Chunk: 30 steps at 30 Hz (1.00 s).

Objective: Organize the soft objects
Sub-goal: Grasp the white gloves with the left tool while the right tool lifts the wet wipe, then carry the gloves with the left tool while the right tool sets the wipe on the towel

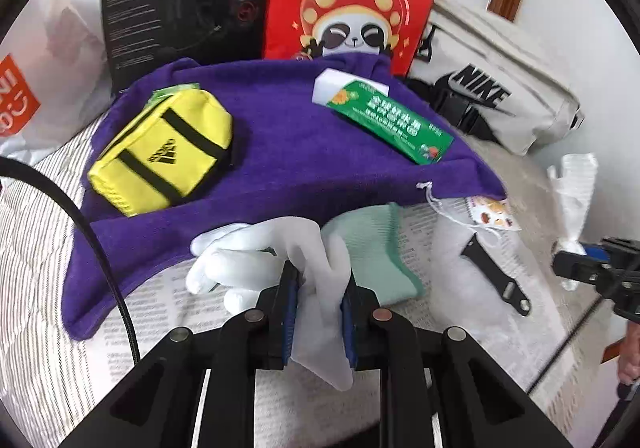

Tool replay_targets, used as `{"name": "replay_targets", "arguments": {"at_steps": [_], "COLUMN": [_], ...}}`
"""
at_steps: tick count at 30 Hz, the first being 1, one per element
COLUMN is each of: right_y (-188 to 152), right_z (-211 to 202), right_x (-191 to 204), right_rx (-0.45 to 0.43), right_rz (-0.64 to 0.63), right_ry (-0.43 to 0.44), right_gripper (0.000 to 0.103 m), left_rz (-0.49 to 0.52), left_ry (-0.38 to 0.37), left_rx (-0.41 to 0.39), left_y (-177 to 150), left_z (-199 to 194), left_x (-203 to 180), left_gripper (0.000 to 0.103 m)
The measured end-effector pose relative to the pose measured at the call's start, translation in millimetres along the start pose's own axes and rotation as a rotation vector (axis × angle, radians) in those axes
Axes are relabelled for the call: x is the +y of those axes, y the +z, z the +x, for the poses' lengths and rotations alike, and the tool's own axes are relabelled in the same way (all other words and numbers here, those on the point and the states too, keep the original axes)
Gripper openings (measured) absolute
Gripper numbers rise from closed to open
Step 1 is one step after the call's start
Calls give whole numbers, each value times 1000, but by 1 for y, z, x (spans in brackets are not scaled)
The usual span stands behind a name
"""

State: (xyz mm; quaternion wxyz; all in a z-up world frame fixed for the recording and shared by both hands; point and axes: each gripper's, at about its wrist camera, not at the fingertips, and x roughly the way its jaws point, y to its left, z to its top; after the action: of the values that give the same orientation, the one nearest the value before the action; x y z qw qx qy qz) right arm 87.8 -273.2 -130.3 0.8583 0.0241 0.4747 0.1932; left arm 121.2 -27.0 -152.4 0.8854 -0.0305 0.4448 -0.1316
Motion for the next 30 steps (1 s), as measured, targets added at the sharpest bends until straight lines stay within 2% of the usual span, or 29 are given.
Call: {"name": "replay_targets", "arguments": {"at_steps": [2,5,17,24,30], "right_y": [2,6,45,61,66], "right_z": [1,1,1,2,9], "right_x": [6,13,52,61,60], "right_rx": [0,-3,-45,-72,-56], "right_rz": [-4,-6,-50,-40,-23], "right_ry": [-1,11,65,68,66], "right_gripper": [20,20,20,20,20], "left_rz": [-7,-34,-61,-60,-61], "left_ry": [-32,-37,-21,-5,4], "left_rx": [-7,-29,-87,-126,-135], "left_y": [-2,-5,-6,5,15], "left_z": [-10,-25,-60,-74,-76], "left_x": [6,16,40,47,53], "left_gripper": [19,19,19,19,19]}}
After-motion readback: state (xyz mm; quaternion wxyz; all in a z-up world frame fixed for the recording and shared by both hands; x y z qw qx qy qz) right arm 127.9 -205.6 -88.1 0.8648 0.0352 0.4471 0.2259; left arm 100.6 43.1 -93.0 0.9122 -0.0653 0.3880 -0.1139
